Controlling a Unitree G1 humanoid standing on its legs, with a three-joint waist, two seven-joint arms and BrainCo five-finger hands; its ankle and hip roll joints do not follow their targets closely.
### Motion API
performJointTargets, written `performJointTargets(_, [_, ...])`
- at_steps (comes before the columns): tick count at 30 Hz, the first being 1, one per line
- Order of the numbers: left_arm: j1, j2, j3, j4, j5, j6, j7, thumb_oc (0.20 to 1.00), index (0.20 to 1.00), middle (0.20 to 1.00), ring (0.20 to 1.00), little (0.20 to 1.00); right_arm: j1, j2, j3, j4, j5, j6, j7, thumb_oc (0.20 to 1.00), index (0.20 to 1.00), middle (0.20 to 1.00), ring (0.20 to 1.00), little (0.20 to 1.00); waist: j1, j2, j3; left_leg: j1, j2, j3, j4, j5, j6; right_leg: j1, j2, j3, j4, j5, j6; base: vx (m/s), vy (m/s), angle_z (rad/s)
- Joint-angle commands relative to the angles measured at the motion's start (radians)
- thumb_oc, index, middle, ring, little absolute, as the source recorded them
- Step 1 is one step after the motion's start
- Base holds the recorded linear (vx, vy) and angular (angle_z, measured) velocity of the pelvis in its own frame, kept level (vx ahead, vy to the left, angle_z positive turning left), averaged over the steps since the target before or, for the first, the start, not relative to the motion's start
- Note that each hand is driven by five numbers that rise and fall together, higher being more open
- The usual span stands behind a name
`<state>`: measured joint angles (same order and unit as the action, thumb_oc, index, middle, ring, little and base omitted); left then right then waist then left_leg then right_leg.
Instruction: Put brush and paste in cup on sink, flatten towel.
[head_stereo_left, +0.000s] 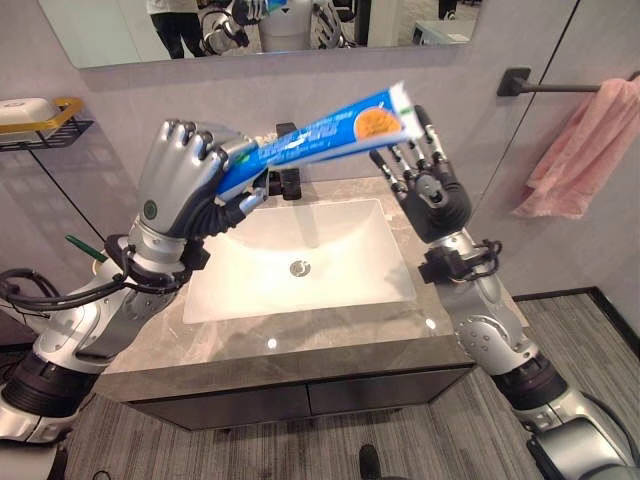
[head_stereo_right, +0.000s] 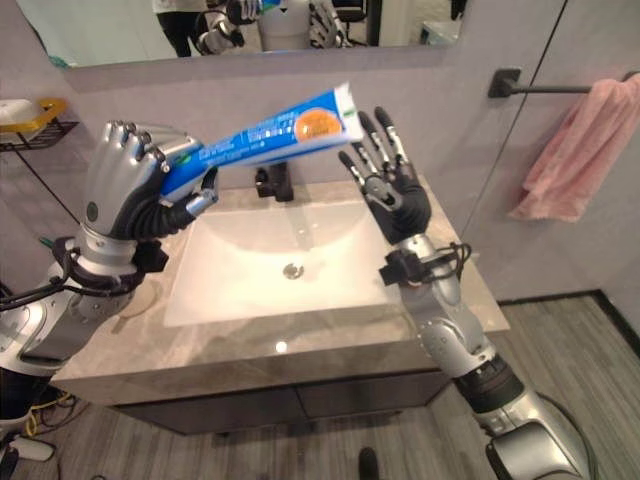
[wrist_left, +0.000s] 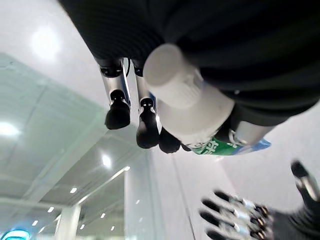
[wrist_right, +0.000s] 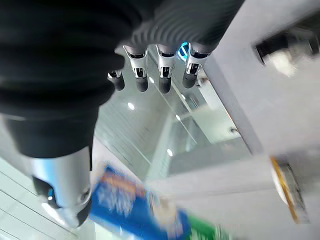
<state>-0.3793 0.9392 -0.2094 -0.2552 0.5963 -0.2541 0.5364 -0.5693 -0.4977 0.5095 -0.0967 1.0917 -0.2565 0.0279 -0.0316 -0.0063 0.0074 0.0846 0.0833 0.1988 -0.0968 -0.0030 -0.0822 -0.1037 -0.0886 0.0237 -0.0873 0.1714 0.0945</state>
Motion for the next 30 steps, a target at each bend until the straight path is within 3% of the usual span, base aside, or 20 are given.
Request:
performJointTargets(1, [-0.087, 0.053, 0.013, -0.002, -0.046, 0.008, 0.027, 0.2, 0.2, 0.2, 0.2, 0.2, -0.12, 0.032, -0.008, 0.031, 0.041, -0.024, 0.03, 1.0, 1.0, 1.0, 1.0, 1.0, -0.008, -0.019, -0.003, 0.025, 0.029, 0.003, 0.01, -0.018, -0.018, 0.069, -0.096, 0.024, 0.0, -0.072, 0.091, 0.0, 0.0, 0.0])
performJointTargets(6, [-0.116, 0.068, -0.021, -0.011, -0.024, -0.002, 0.04, 0.2, 0.2, 0.2, 0.2, 0.2, -0.191, 0.083, 0.028, 0.042, 0.039, -0.039, 0.065, 1.0, 1.0, 1.0, 1.0, 1.0, 0.006, -0.021, -0.001, 0.02, 0.025, -0.011, 0.01, -0.014, -0.016, 0.08, -0.102, 0.008, 0.0, -0.076, 0.089, 0.01, 0.0, 0.05])
performJointTargets(21, [-0.07, 0.059, -0.033, -0.045, -0.032, -0.033, 0.047, 0.2, 0.2, 0.2, 0.2, 0.2, -0.298, 0.201, 0.014, 0.051, 0.031, -0.132, 0.027, 1.0, 1.0, 1.0, 1.0, 1.0, 0.035, -0.037, 0.001, 0.009, 0.01, -0.049, 0.01, -0.013, -0.008, 0.101, -0.115, -0.03, 0.0, -0.084, 0.081, 0.01, 0.002, 0.1])
performJointTargets(23, [-0.064, 0.055, -0.03, -0.047, -0.036, -0.035, 0.045, 0.2, 0.2, 0.2, 0.2, 0.2, -0.3, 0.21, 0.017, 0.051, 0.032, -0.133, 0.023, 0.796, 0.796, 0.796, 0.796, 0.796, 0.035, -0.038, 0.001, 0.008, 0.009, -0.051, 0.01, -0.013, -0.007, 0.101, -0.115, -0.03, 0.0, -0.084, 0.081, 0.0, 0.0, 0.0])
performJointTargets(24, [-0.06, 0.05, -0.029, -0.05, -0.041, -0.037, 0.042, 0.2, 0.2, 0.2, 0.2, 0.2, -0.297, 0.216, 0.01, 0.047, 0.034, -0.136, 0.021, 0.658, 0.658, 0.658, 0.658, 0.658, 0.037, -0.038, 0.001, 0.008, 0.009, -0.052, 0.01, -0.013, -0.007, 0.101, -0.116, -0.031, 0.0, -0.084, 0.08, 0.0, 0.0, 0.0])
performJointTargets(25, [-0.049, 0.039, -0.024, -0.051, -0.046, -0.038, 0.042, 0.2, 0.2, 0.2, 0.2, 0.2, -0.284, 0.228, 0.006, 0.043, 0.031, -0.142, 0.015, 0.369, 0.369, 0.369, 0.369, 0.369, 0.038, -0.038, 0.001, 0.007, 0.008, -0.052, 0.01, -0.013, -0.006, 0.101, -0.118, -0.03, 0.0, -0.084, 0.081, 0.0, 0.0, 0.0])
performJointTargets(26, [-0.047, 0.039, -0.022, -0.052, -0.046, -0.038, 0.041, 0.2, 0.2, 0.2, 0.2, 0.2, -0.283, 0.228, 0.007, 0.042, 0.03, -0.142, 0.014, 0.216, 0.216, 0.216, 0.216, 0.216, 0.037, -0.038, 0.0, 0.007, 0.008, -0.052, 0.01, -0.013, -0.006, 0.101, -0.118, -0.03, 0.0, -0.084, 0.081, 0.0, 0.0, 0.0])
performJointTargets(30, [-0.038, 0.02, -0.015, -0.047, -0.056, -0.034, 0.046, 0.2, 0.2, 0.2, 0.2, 0.2, -0.258, 0.244, 0.006, 0.031, 0.034, -0.147, -0.006, 0.2, 0.2, 0.2, 0.2, 0.2, 0.035, -0.038, -0.001, 0.007, 0.006, -0.053, 0.01, -0.015, -0.005, 0.101, -0.119, -0.029, 0.0, -0.084, 0.08, 0.0, 0.0, 0.0])
